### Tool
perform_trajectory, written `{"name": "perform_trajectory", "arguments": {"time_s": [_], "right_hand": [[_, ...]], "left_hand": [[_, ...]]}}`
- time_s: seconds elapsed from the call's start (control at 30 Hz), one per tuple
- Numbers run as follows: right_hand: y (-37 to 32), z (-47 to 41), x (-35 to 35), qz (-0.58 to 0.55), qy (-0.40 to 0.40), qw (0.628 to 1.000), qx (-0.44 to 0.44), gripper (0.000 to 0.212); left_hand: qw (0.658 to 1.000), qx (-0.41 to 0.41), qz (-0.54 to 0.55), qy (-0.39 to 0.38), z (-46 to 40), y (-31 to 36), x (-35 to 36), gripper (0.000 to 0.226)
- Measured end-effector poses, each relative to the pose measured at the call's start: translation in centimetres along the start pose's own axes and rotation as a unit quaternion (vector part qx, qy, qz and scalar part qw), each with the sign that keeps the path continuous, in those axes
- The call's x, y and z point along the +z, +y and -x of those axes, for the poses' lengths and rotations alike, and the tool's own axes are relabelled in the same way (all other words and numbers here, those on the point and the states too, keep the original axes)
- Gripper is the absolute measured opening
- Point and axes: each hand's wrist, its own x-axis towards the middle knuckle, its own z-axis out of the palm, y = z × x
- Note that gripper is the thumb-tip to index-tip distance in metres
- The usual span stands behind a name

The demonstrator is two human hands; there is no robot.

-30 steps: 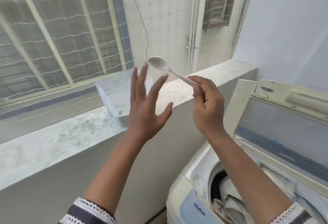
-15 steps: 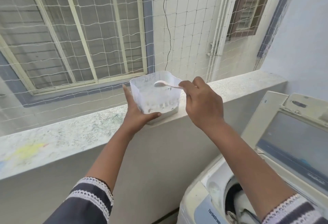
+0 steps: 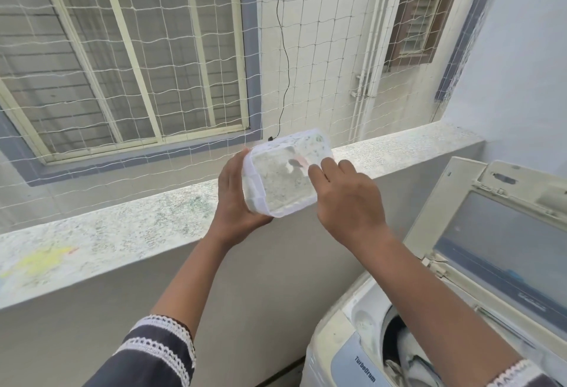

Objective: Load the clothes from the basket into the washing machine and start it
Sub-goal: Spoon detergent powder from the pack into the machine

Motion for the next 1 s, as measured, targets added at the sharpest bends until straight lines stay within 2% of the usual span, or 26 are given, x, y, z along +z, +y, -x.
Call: {"name": "perform_trajectory", "arguments": {"time_s": [0.07, 0.17, 0.27, 0.4, 0.53, 0.67, 0.83, 0.9, 1.0], "right_hand": [[-0.9, 0.5, -0.6, -0.03, -0.03, 0.999, 0.009, 0.035], [-2.1, 0.9, -1.9, -0.071, -0.087, 0.991, 0.066, 0.02], [-2.4, 1.1, -2.4, -0.135, -0.151, 0.97, 0.133, 0.022], [-3.8, 1.3, -3.2, -0.238, -0.116, 0.954, 0.142, 0.013], [-4.6, 1.5, -2.6, -0.333, -0.082, 0.921, 0.186, 0.02], [-3.7, 1.1, -1.9, -0.462, -0.09, 0.836, 0.281, 0.025], [-2.4, 0.1, -0.3, -0.592, -0.109, 0.685, 0.41, 0.025], [-1.8, -0.7, -0.1, -0.613, -0.111, 0.654, 0.428, 0.023], [-1.1, -1.9, -0.3, -0.623, -0.1, 0.649, 0.425, 0.022]], "left_hand": [[1.0, 0.012, -0.014, -0.002, 0.1, -0.1, 0.1, 0.119], [0.999, 0.019, -0.03, -0.004, 0.2, -0.2, 0.2, 0.12], [0.999, 0.029, -0.042, -0.002, 0.2, -0.5, 0.4, 0.121], [0.998, 0.025, -0.061, 0.0, 0.2, -0.5, 0.5, 0.123], [0.997, 0.03, -0.07, 0.004, 0.1, -0.4, 0.5, 0.125], [0.998, 0.004, -0.056, 0.004, 0.0, -0.4, 0.4, 0.127], [0.999, -0.021, -0.034, -0.001, -0.3, -0.1, 0.2, 0.131], [0.999, -0.037, -0.026, 0.005, -0.4, -0.2, 0.2, 0.131], [0.997, -0.068, -0.021, 0.014, -0.7, -0.5, 0.2, 0.131]]}}
